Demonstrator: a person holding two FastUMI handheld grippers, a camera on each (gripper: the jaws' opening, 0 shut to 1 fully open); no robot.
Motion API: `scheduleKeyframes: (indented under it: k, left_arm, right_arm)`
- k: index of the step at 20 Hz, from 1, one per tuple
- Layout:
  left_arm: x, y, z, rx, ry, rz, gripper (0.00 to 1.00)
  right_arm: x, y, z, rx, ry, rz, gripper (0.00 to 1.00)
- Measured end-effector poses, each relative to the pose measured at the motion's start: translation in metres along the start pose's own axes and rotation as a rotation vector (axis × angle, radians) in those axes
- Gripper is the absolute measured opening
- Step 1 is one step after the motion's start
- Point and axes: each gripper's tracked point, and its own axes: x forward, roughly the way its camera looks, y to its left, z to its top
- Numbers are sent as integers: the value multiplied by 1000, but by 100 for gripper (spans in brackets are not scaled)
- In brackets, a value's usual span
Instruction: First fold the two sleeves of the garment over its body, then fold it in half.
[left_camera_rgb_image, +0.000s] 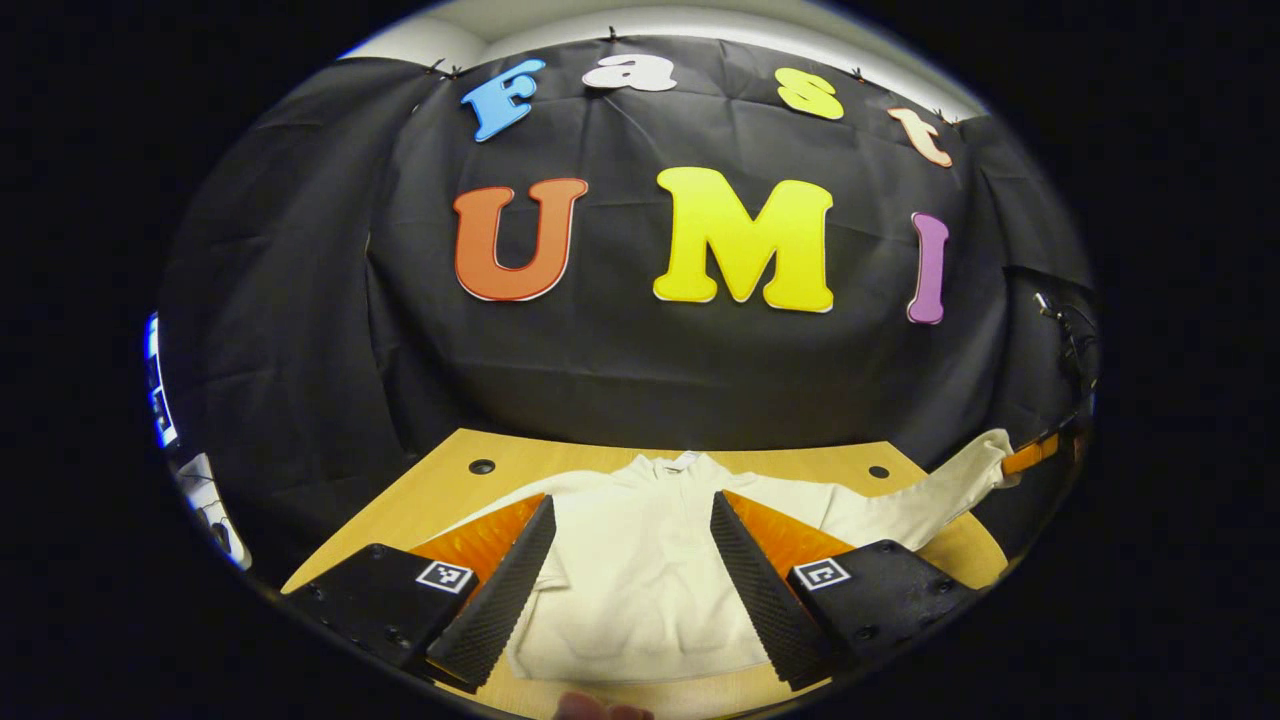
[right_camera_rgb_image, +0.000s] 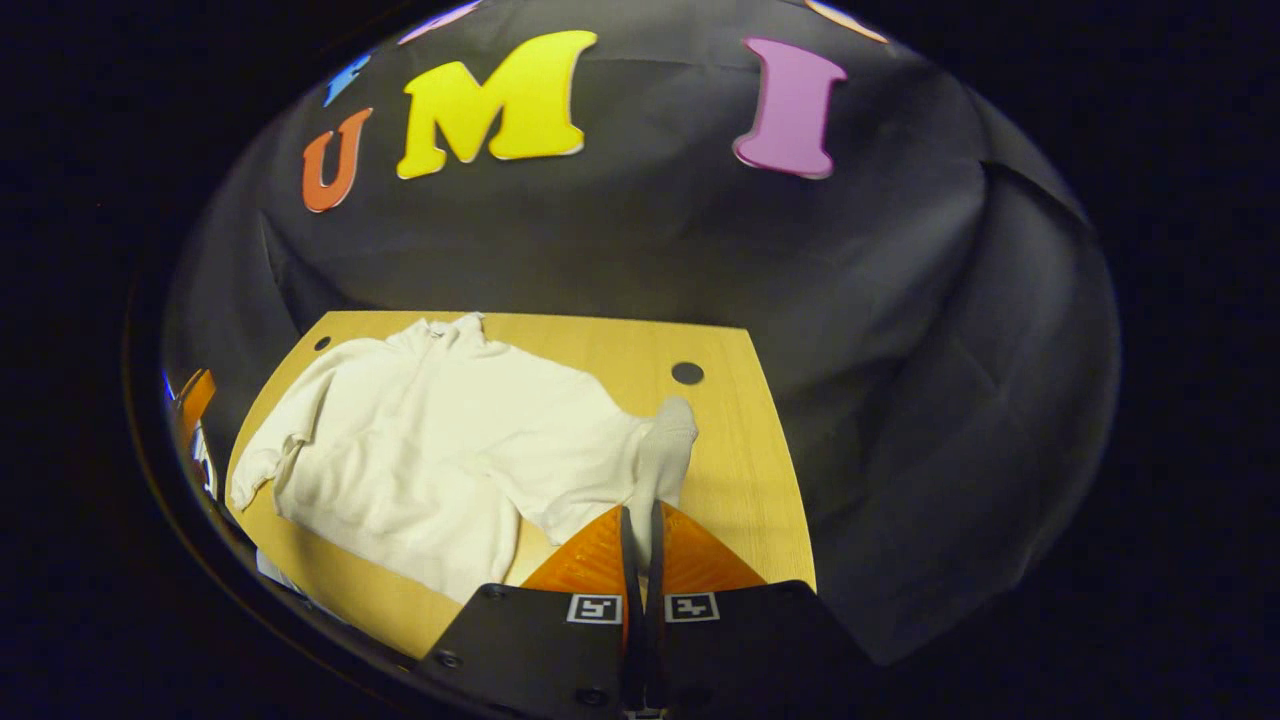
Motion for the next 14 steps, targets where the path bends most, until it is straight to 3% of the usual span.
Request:
scheduleKeyframes:
  k: [7,14]
  left_arm:
    - [-17,76,3,-74,-9,76,100]
    - [-41,131,2,-5,-36,157,97]
  right_arm:
    - [20,137,100,-276,-109,89,1]
    - [81,289,125,-413,-151,238,1]
